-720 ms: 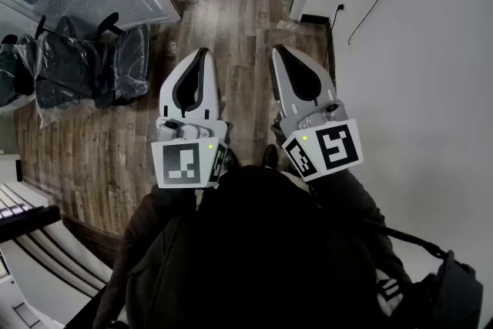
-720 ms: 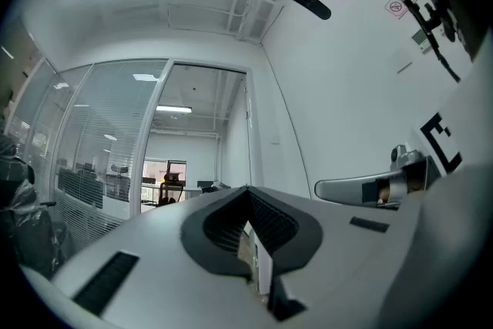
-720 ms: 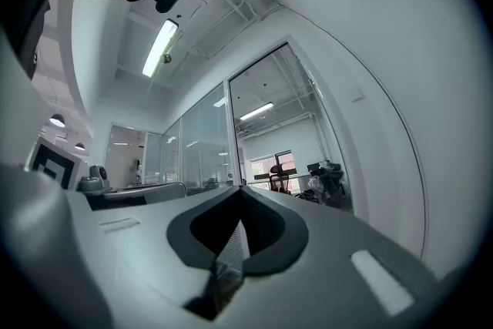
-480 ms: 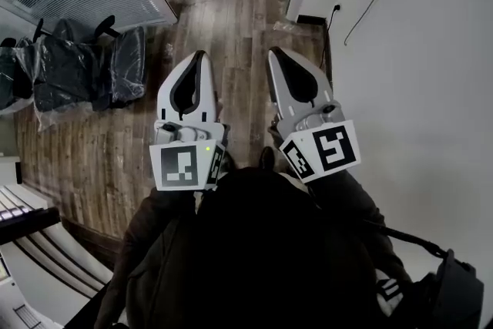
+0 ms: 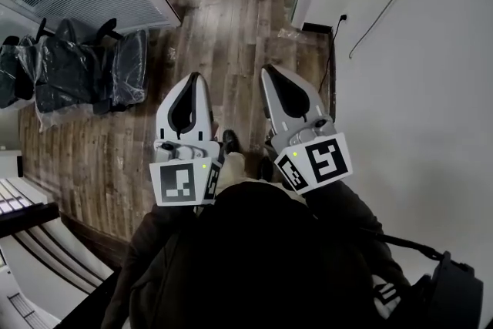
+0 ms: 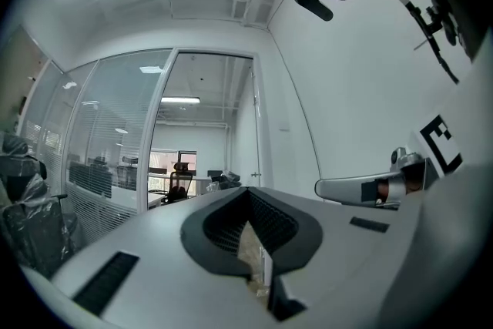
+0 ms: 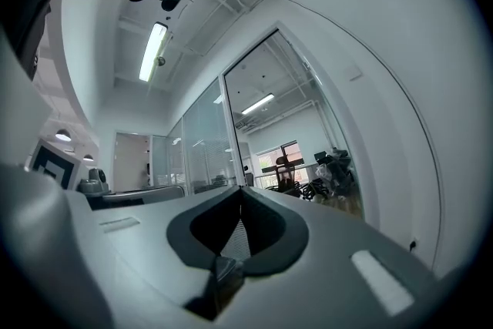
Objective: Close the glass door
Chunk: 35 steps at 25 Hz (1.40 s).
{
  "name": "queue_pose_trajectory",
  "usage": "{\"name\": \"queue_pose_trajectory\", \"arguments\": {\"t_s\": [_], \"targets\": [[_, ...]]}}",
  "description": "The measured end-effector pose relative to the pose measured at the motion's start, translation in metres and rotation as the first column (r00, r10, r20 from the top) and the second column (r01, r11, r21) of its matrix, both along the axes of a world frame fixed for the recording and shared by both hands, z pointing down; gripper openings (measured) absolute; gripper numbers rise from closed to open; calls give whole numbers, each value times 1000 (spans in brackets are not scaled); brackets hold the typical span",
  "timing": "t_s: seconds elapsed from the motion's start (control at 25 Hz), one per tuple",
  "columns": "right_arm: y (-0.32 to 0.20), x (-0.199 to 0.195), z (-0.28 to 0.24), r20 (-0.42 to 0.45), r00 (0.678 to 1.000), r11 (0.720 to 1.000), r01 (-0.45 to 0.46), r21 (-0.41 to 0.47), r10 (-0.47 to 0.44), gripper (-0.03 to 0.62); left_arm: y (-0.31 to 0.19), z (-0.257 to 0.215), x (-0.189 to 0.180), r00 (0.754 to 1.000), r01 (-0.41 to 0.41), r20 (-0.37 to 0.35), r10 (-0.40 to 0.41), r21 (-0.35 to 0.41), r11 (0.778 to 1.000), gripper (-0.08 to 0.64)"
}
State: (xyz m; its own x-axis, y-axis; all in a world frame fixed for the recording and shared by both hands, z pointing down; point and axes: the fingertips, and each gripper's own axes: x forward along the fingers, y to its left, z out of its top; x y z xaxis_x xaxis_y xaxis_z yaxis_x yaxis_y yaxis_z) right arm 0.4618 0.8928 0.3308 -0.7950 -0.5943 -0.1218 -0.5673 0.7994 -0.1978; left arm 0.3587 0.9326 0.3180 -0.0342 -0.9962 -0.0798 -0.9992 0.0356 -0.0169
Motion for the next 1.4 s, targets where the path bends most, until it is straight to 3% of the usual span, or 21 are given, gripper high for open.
{"name": "queue_pose_trajectory", "arguments": {"t_s": [0.32, 0.56, 0.76, 1.12, 1.4], "targets": [[-98, -73, 20, -36, 999, 999, 30, -12, -31, 3, -97, 21, -73, 999, 25, -41, -26, -8, 1000, -3], [-193, -158, 2, -57, 998, 1000, 26, 9, -25, 3, -194, 8, -158, 997, 19, -69, -18, 18, 1000, -3], [-251, -209, -12, -66, 997, 999, 38, 21, -36, 2, -256, -4, -208, 997, 11, -78, -9, 25, 1000, -3], [-351, -244, -15, -63, 998, 1000, -1, 14, 2, 2, -353, 1, -250, 997, -16, -82, 16, -6, 1000, -3], [-479, -260, -6, -50, 997, 998, -54, 39, 56, 2, -487, 15, -261, 996, -78, -55, 76, -34, 996, -3]]}}
